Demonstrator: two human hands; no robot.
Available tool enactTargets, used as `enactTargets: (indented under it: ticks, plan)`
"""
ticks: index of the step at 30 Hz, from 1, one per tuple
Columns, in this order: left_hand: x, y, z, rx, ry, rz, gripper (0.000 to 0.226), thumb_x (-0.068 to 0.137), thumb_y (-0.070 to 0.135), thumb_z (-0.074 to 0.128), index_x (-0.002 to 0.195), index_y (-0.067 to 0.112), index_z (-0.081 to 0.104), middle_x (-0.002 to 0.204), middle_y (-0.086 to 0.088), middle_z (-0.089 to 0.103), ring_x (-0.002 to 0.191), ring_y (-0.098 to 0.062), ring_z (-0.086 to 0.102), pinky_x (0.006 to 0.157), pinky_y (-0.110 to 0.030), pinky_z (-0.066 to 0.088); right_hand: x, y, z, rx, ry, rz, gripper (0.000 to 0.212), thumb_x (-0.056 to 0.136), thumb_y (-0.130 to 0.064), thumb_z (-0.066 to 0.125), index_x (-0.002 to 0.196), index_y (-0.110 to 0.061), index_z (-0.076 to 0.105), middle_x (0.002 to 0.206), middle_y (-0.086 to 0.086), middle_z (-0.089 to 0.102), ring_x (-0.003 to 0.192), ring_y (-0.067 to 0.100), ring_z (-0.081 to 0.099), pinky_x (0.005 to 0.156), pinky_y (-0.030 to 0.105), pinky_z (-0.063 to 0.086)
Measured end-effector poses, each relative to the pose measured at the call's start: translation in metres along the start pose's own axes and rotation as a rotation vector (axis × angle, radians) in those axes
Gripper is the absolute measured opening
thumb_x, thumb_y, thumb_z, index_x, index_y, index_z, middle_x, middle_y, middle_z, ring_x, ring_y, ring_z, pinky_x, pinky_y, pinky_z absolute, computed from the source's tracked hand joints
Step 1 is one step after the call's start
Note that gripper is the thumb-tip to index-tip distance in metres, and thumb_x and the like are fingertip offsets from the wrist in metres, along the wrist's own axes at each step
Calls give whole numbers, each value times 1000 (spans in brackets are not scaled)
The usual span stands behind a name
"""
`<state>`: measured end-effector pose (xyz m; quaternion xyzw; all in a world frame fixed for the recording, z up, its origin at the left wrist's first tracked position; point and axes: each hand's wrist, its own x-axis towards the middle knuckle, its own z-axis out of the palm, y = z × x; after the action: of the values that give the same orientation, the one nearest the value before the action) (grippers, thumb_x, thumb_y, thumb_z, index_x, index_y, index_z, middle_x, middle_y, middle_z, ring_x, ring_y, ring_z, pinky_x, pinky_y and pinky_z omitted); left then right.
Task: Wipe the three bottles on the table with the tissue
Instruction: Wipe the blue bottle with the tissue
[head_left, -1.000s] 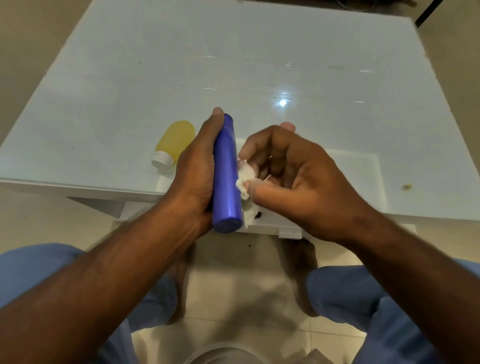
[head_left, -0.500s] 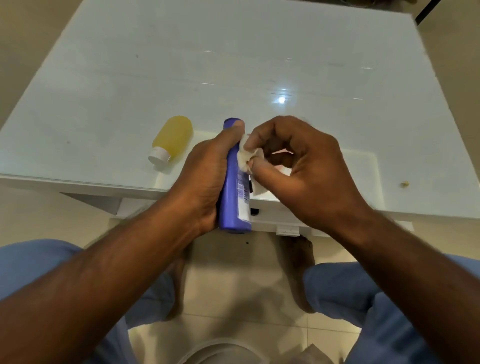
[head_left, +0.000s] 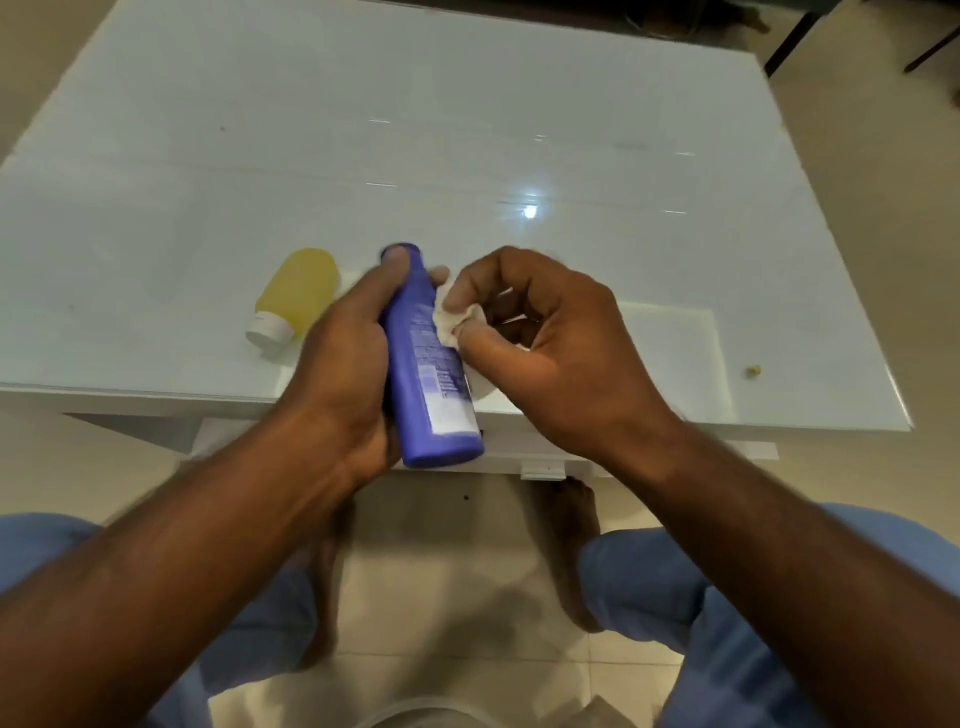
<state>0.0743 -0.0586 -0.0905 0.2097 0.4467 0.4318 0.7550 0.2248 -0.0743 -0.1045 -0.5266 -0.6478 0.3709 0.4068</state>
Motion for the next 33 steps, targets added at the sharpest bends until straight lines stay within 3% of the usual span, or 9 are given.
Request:
enactTargets:
  ticks: [4,7,14,18,21,25,28,30,33]
  plan:
    - [18,13,-16,-280,37,37,36,104,40,42,126,13,52,121,-17,72,109,-35,71,101,-50,52,-5,0,4,-20,-90,53,7,88,-24,68,95,-24,69,101,5,71,87,21,70,66,25,59]
    - [22,19,-24,-366,48,83,41,104,38,41,135,13,48,118,-18,73,106,-38,71,95,-52,55,-7,-5,9,21,-44,19,11,87,-17,73,97,-20,69,95,9,68,79,24,68,65,35,59]
    - [25,25,-28,-477,208,155,33,104,37,44,127,13,51,102,-15,74,91,-36,76,85,-52,60,-11,-14,16,-74,15,-284,12,85,-9,77,95,-10,70,91,-7,69,80,18,68,81,59,52]
    - [26,17,-22,-477,269,138,31,101,38,50,114,11,56,84,-11,69,77,-32,76,82,-49,60,-16,-16,20,-290,29,-586,6,83,-2,77,89,-3,74,89,5,70,86,6,55,82,43,51]
    - [26,18,-22,-434,285,153,27,101,36,50,110,11,56,84,-11,65,69,-29,73,78,-45,61,-12,-11,17,-311,68,-558,5,82,-1,75,84,-6,74,85,2,70,80,11,59,79,52,50]
    - [23,24,-24,-368,285,193,28,102,37,49,114,13,56,87,-10,66,71,-27,73,73,-42,62,-7,-4,11,-319,109,-466,4,83,-4,75,85,-8,73,85,-2,71,76,5,54,77,49,50]
    - [23,20,-22,-383,271,177,29,102,38,49,110,11,56,82,-10,64,69,-27,73,74,-43,61,-13,-9,13,-348,61,-590,3,87,-7,74,86,-6,76,89,4,73,82,12,63,85,50,51]
    - [24,16,-21,-384,278,150,29,102,39,49,109,11,57,79,-9,65,67,-27,73,74,-43,61,-17,-13,18,-348,29,-677,8,89,-10,73,86,-4,77,90,9,74,85,19,68,94,40,48]
    - [23,20,-23,-380,281,158,27,102,36,49,110,11,56,81,-9,65,67,-27,73,72,-41,61,-13,-8,16,-347,66,-543,4,88,-6,73,86,-8,76,87,0,71,81,11,62,85,50,51]
